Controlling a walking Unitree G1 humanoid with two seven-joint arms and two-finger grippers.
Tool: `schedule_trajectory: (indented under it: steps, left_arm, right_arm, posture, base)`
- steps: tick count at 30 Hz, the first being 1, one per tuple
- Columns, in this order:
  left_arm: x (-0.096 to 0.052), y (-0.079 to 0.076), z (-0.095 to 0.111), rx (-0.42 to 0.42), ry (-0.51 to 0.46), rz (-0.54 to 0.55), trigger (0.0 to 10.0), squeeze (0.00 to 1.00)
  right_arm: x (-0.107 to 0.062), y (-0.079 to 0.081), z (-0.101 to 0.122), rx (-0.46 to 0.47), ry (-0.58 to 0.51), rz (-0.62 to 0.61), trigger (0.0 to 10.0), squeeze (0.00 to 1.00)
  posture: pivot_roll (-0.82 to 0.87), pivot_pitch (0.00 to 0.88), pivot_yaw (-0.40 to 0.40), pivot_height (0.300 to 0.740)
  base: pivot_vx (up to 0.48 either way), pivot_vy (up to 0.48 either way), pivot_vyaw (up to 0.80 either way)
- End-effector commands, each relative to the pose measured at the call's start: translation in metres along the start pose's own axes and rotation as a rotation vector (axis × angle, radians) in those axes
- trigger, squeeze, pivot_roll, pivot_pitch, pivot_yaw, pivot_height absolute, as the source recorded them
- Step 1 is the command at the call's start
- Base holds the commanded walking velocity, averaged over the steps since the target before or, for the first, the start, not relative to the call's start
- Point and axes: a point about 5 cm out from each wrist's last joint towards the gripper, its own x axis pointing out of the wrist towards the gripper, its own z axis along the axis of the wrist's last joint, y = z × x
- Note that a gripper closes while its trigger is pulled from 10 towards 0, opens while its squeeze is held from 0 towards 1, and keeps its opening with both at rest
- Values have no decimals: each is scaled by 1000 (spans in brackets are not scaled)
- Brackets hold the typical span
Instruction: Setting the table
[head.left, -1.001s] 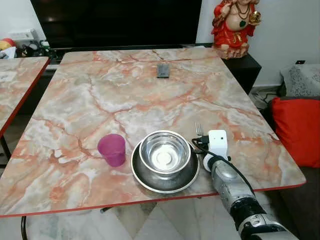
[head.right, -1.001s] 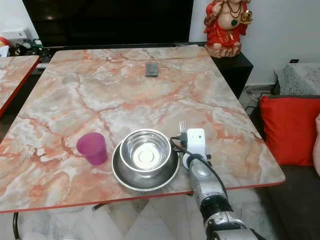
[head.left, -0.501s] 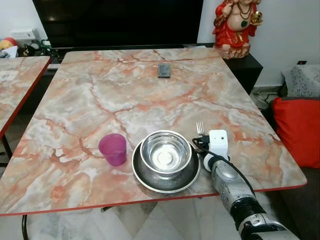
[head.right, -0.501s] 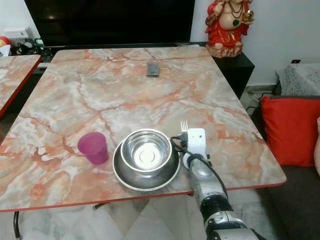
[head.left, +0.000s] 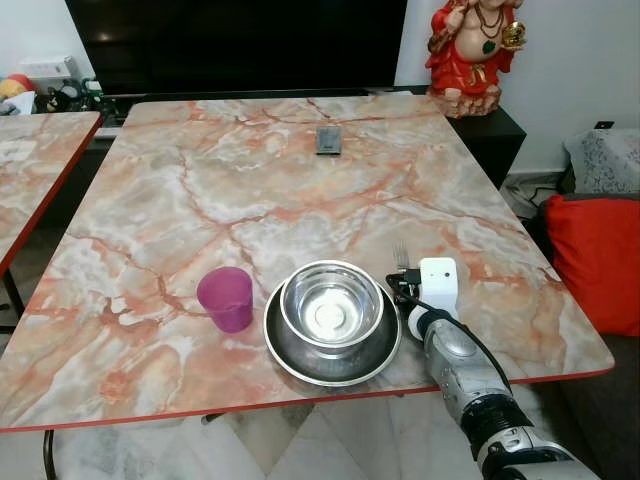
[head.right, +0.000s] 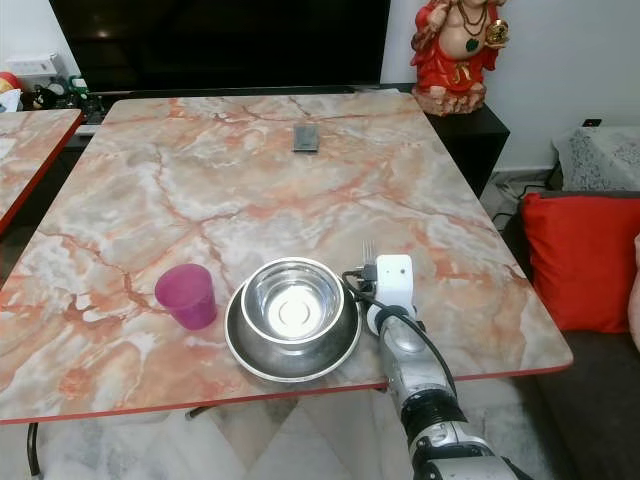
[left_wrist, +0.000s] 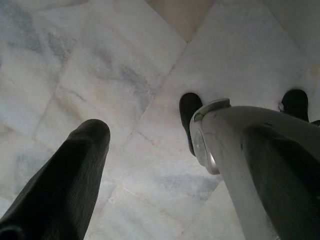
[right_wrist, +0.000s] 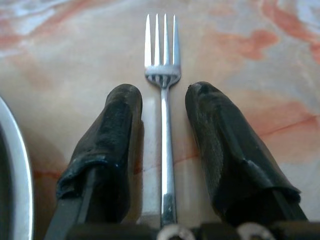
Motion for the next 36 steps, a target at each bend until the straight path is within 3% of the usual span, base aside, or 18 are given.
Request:
schedule_trajectory:
  steps: [1, 9, 15, 26, 36]
  left_arm:
    - [-4, -2, -14, 3, 39, -9, 10000, 0]
    - [-5, -8, -20, 21, 46, -23, 10000, 0]
    - [-7, -9, -25, 5, 49, -11, 10000, 0]
    - [-9, -4, -28, -52, 57, 31, 10000, 0]
    - [-2, -2, -9, -60, 26, 42, 10000, 0]
  right_arm:
    - [1, -3, 10, 9, -49, -11, 10000, 0]
    - [-2, -7, 23, 14, -163, -32, 10000, 0]
    - [-13, -14, 41, 7, -353, -60, 10000, 0]
    - [-38, -39, 31, -31, -429, -130, 10000, 0]
    - [-48, -37, 27, -21, -442, -148, 10000, 0]
  posture:
    - [8, 113, -6, 740]
    - [5, 112, -5, 740]
    - [3, 107, -7, 740]
    - [-18, 52, -12, 740]
    - [-21, 14, -1, 740]
  base:
    - [0, 0, 0]
    - [0, 0, 0]
    - [0, 0, 0]
    - [0, 0, 0]
    - [0, 0, 0]
